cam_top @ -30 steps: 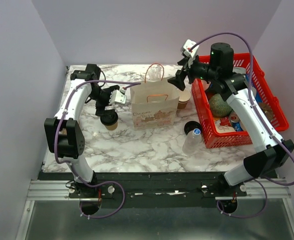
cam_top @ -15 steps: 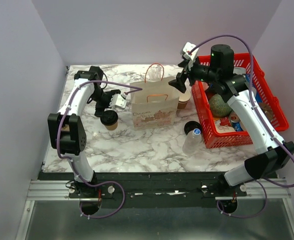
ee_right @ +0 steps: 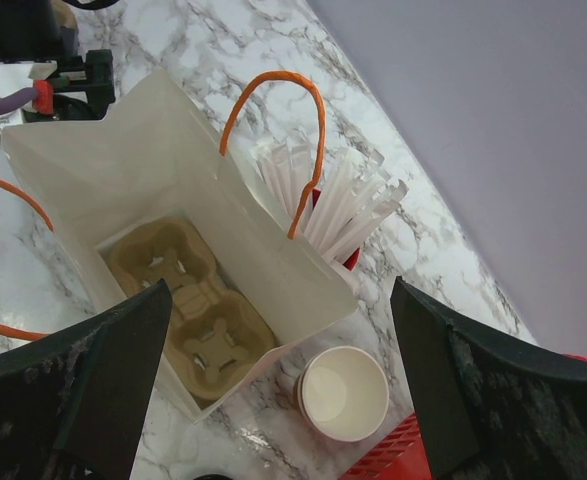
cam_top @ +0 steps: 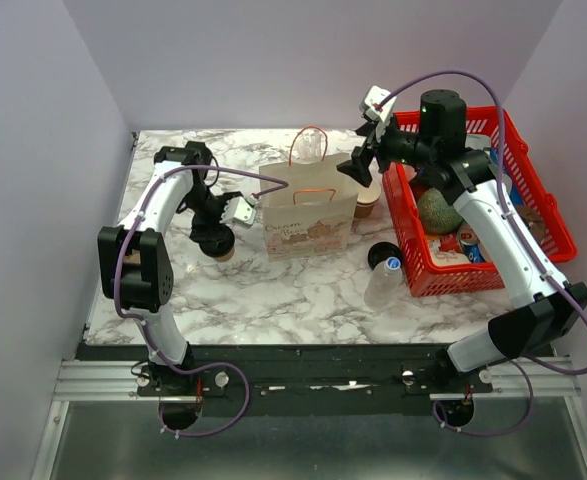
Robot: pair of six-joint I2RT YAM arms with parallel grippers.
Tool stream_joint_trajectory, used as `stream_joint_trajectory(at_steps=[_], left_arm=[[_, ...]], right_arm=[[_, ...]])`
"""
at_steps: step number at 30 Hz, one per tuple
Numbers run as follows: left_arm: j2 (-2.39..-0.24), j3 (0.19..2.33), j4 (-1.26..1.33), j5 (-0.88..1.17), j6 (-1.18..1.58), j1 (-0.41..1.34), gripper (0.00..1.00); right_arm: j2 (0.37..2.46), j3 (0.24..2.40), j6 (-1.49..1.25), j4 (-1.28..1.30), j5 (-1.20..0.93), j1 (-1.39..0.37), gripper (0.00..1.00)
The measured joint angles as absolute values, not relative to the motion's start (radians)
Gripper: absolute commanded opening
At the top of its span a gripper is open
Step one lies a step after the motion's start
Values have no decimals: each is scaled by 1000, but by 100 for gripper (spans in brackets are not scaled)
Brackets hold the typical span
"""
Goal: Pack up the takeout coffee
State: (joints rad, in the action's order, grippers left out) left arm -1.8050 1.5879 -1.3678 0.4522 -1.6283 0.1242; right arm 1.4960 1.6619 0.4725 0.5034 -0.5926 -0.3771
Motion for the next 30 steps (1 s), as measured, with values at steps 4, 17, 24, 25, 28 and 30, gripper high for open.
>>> stream_joint_trajectory(at_steps=[4,17,24,25,28,30], left_arm=[[-1803,1582,-1379,450,-1624,127,85],[-1792,1606,-1348,454,-1583,127,90],[-1789,1592,-1345,454,-1569,127,91],[-1789,1591,-1345,453,-1566,127,91],[-1789,1590,-1344,453,-1562,127,90],[-1789,1590,-1343,453,-1561,127,90]], right_arm=[[1496,1657,473,504,-593,-377,100],[1496,1655,473,508,-593,-377,100],[1496,1655,473,511,-593,-377,100],[1496,1655,473,510,-593,-377,100],[1496,1655,473,511,-593,-377,100],[1496,1655,473,510,-593,-377,100]])
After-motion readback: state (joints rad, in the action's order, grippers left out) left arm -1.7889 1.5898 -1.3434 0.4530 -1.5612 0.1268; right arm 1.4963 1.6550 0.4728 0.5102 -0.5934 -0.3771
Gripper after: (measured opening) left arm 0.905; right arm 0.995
